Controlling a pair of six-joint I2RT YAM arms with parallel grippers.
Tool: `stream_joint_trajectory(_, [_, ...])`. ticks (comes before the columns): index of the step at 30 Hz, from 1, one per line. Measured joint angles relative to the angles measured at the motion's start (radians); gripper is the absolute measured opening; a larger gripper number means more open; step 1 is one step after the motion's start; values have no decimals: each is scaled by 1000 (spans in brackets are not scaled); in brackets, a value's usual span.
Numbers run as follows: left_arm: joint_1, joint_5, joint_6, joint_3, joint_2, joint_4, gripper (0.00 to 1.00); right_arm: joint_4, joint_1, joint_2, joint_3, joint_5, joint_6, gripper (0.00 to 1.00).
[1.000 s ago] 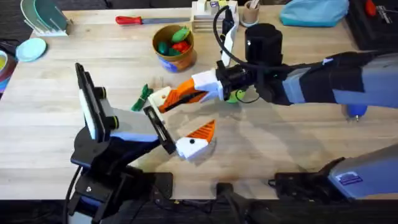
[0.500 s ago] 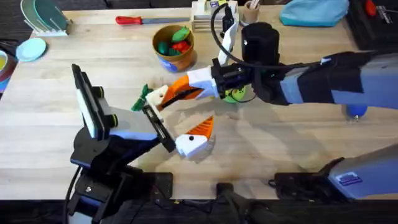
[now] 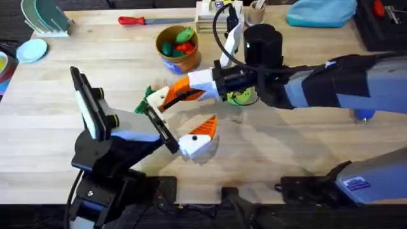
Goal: Pick up the gripper from the table and insert it into the empty holder that is missing its gripper. Then pick up a screw, insert it into the mounting hole, and use the screwdriver to tighten it. Finally, clean up the table by picking up the vegetable and placing it into the bucket.
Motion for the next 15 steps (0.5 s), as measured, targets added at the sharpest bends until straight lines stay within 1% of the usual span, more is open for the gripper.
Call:
stream_joint_trajectory(3, [0,0,0,0,0,0,992,-1,0,0,0,-1,2,24])
stream_joint_trajectory(5, [0,0,1,0,0,0,992,-1,0,0,0,-1,4,154])
stream_joint_trajectory(7, [-2,19,8,0,0,1,992,-10,3,0,0,-9,2,364])
stream_joint_trajectory(8, [-6,19,12,0,0,0,992,-13,6,3,0,-15,0,427])
stream_joint_trajectory(13, [-9,38,32,1,-2,1,992,-22,-14,6,0,-60,-5,706])
stream_joint_trajectory(15, [-13,60,36,1,-2,0,992,-21,-23,8,0,-86,-8,745])
